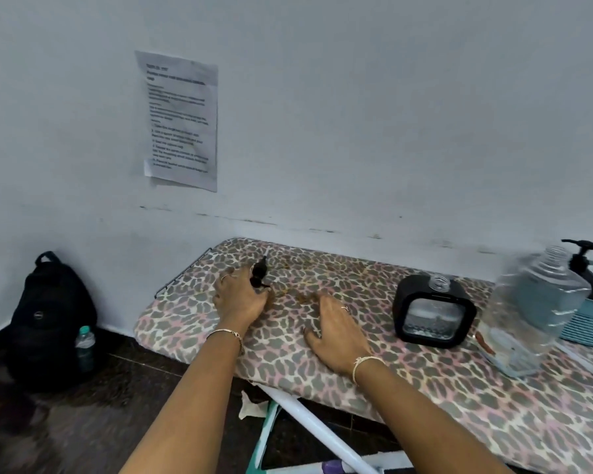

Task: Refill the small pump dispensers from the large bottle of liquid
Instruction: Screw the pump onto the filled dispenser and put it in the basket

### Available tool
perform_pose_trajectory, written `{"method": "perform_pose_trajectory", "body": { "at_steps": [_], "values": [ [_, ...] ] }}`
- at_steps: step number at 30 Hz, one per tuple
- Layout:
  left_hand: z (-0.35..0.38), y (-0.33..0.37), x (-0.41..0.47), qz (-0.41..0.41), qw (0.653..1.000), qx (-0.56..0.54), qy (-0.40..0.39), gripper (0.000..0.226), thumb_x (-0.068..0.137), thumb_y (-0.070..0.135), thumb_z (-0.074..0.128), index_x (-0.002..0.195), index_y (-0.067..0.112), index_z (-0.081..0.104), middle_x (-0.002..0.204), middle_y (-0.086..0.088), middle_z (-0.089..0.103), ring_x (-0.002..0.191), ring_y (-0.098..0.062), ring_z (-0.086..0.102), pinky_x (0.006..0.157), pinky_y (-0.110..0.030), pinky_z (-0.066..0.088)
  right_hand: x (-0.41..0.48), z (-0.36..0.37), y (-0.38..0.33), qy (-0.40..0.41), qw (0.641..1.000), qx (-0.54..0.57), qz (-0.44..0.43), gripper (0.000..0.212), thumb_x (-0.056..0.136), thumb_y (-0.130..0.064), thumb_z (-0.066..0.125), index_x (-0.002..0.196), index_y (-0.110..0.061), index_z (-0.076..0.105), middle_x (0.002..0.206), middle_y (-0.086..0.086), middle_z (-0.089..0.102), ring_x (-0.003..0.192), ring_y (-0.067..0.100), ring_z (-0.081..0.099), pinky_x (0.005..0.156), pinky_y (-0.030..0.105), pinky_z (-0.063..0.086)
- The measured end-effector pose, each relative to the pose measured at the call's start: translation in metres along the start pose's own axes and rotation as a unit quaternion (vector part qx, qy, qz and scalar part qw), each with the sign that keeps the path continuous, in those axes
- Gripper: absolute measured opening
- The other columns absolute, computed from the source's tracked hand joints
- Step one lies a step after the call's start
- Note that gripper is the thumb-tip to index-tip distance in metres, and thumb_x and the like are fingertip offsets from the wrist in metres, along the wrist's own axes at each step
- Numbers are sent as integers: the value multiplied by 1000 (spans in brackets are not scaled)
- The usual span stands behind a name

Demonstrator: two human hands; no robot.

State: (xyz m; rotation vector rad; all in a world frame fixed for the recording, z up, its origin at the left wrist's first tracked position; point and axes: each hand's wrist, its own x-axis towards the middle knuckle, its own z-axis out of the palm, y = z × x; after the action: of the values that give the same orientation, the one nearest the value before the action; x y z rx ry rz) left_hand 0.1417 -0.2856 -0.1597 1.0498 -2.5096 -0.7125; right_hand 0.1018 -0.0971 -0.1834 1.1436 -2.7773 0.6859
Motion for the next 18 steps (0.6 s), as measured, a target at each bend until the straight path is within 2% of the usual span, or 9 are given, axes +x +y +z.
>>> {"method": "perform_pose_trajectory", "body": {
  "at_steps": [3,6,11,14,18],
  "values": [
    [6,-2,20,19,997,64,-34,63,86,47,60,142,35,33,139,-12,45,136,-36,25,109,-55,24,18,2,4,-4,1000,4,8,62,93,-38,53,144,-12,26,143,7,38,130,21,40,110,33,34],
    [14,-6,36,32,995,92,-20,58,86,47,61,138,36,38,131,-6,55,131,-33,36,106,-54,28,31,2,9,1,1000,13,16,63,92,-37,55,144,-15,27,140,5,42,126,20,45,105,35,41],
    [19,-9,46,64,998,-2,26,45,82,33,70,124,30,54,112,-4,68,102,-29,62,92,-48,49,44,2,16,3,1000,20,24,61,91,-32,57,143,-15,30,140,5,45,125,19,46,105,33,41],
    [15,-7,41,94,993,-51,44,30,84,22,70,113,28,63,111,-2,69,101,-24,64,93,-45,50,44,1,16,5,1000,23,18,62,90,-31,59,143,-14,31,139,4,45,125,19,46,106,35,41],
    [7,-3,29,98,984,-142,51,29,87,14,66,115,21,64,116,-6,67,101,-25,64,86,-37,52,41,-7,14,22,999,42,0,60,90,-26,60,142,-15,32,140,4,44,125,17,46,107,30,39]
  ]
}}
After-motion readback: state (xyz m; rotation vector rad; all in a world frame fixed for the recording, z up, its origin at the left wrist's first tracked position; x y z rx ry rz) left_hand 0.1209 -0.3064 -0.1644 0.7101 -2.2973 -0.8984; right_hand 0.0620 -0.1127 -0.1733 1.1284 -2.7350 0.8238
